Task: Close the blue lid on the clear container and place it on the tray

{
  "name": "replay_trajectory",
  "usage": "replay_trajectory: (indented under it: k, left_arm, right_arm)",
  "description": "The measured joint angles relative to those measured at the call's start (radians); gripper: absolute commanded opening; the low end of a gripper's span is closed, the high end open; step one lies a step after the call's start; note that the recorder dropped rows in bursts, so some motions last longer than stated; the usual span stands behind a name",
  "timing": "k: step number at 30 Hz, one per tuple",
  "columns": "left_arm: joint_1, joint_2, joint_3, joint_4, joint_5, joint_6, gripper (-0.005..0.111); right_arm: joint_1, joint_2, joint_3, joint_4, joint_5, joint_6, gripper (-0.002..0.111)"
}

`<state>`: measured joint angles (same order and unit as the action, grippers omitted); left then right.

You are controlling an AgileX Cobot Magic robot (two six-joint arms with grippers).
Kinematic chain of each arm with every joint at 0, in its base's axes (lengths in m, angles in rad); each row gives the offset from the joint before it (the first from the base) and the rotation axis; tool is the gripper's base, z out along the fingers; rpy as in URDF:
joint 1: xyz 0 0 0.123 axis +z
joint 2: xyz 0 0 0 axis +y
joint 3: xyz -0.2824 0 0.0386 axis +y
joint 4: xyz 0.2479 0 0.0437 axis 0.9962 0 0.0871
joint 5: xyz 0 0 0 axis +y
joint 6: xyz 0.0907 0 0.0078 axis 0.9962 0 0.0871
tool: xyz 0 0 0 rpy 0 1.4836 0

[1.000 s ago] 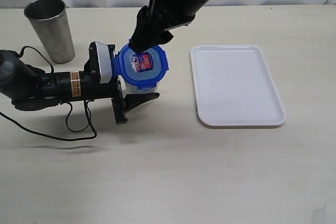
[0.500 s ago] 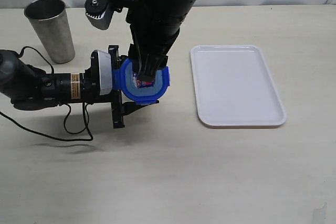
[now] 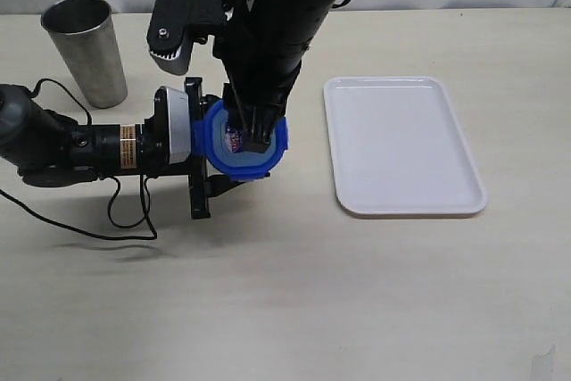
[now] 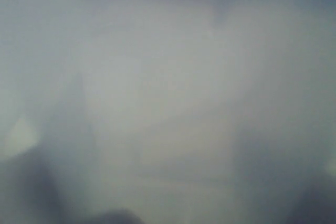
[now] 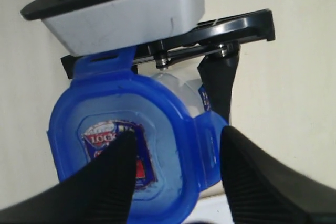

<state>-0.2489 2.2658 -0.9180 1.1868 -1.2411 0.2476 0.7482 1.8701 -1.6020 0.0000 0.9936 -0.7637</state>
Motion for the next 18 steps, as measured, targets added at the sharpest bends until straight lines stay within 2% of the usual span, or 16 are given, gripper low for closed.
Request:
replay_trajectory:
  k: [4,9,18]
  left_arm:
    - [0.0,0.0,0.0,0.007,0.0,0.007,0.0]
    - [0.0,0.0,0.0,0.023,0.002,0.022,0.0]
    - [0.0,0.0,0.0,0.025,0.006,0.018,0.0]
  right_arm:
    - [0.0,-0.009,0.026,0.006,-0.016,-0.006,0.041]
    - [0.001,-0.011,0.042,0.017,-0.024,-0.002,0.025]
    - [0.002,0.016,0.033,0.021,-0.018,0.015,0.024]
